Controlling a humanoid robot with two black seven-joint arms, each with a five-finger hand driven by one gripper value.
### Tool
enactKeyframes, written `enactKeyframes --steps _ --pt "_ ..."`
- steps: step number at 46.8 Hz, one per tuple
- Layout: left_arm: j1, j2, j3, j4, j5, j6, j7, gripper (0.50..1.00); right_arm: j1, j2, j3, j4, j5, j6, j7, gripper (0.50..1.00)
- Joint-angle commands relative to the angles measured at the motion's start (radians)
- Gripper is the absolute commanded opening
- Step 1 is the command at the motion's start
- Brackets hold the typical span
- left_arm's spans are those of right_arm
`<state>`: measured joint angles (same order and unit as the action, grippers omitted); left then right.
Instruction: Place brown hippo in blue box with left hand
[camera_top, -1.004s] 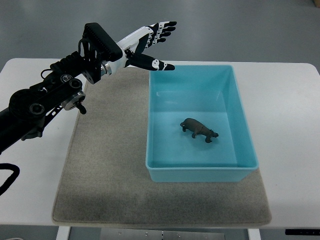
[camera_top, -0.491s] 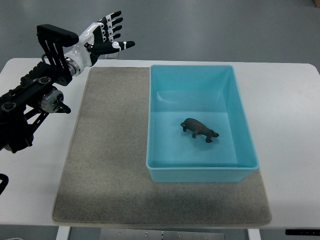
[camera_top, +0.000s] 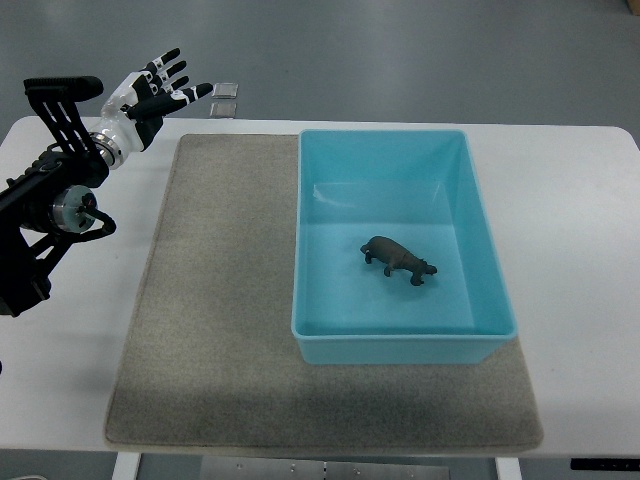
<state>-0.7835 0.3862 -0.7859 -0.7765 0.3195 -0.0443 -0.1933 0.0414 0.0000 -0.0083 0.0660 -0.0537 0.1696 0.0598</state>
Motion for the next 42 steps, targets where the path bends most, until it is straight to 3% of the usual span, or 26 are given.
enactKeyframes --steps 1,17,42 --pt "0.004 0.0 -0.001 0.0 -0.074 0.0 0.0 0.994 0.0 0.0 0.001 0.0 0.0 0.001 0.0 0.936" --pt "0.001 -0.007 -0.015 0.049 -0.218 -0.012 0.002 0.996 -0.001 0.0 0.001 0.0 0.0 -0.001 0.0 0.936" --pt "0.064 -0.01 -0.024 0.078 -0.431 -0.146 0.002 0.996 0.0 0.0 0.001 0.0 0.0 -0.001 0.0 0.936"
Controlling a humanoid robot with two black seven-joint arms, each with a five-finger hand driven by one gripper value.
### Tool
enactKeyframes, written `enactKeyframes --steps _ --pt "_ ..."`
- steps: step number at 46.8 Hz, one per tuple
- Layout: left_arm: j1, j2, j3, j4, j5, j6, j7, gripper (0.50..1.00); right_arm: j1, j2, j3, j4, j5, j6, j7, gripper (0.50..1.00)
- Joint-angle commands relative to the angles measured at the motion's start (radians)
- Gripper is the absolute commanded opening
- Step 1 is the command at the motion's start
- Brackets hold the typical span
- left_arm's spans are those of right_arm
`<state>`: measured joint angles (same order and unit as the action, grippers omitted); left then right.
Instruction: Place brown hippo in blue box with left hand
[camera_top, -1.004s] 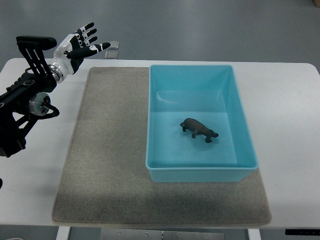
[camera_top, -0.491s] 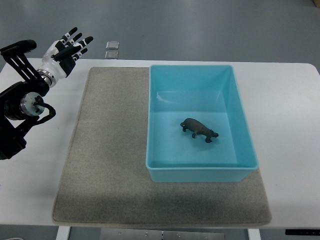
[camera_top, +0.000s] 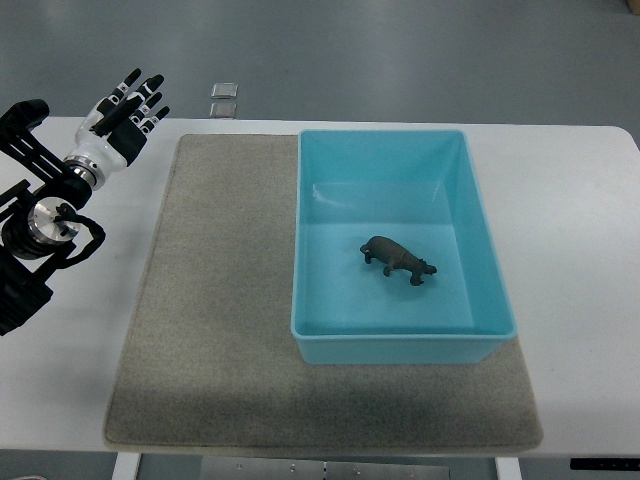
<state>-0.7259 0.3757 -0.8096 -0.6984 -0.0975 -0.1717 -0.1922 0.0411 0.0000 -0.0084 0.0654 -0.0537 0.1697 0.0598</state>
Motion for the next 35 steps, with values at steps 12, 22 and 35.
enactKeyframes --steps 12,22,35 --pt "0.042 -0.006 0.0 -0.006 -0.07 -0.028 -0.003 0.996 0.0 0.0 -0.001 0.001 0.0 -0.001 0.0 0.936" --pt "0.066 -0.008 -0.033 -0.009 -0.091 -0.031 -0.013 0.996 0.0 0.0 0.001 0.001 0.003 0.001 0.0 0.936" --pt "0.066 -0.006 -0.043 -0.021 -0.091 -0.038 -0.015 0.996 -0.001 0.0 -0.001 0.002 -0.002 0.004 -0.002 0.936"
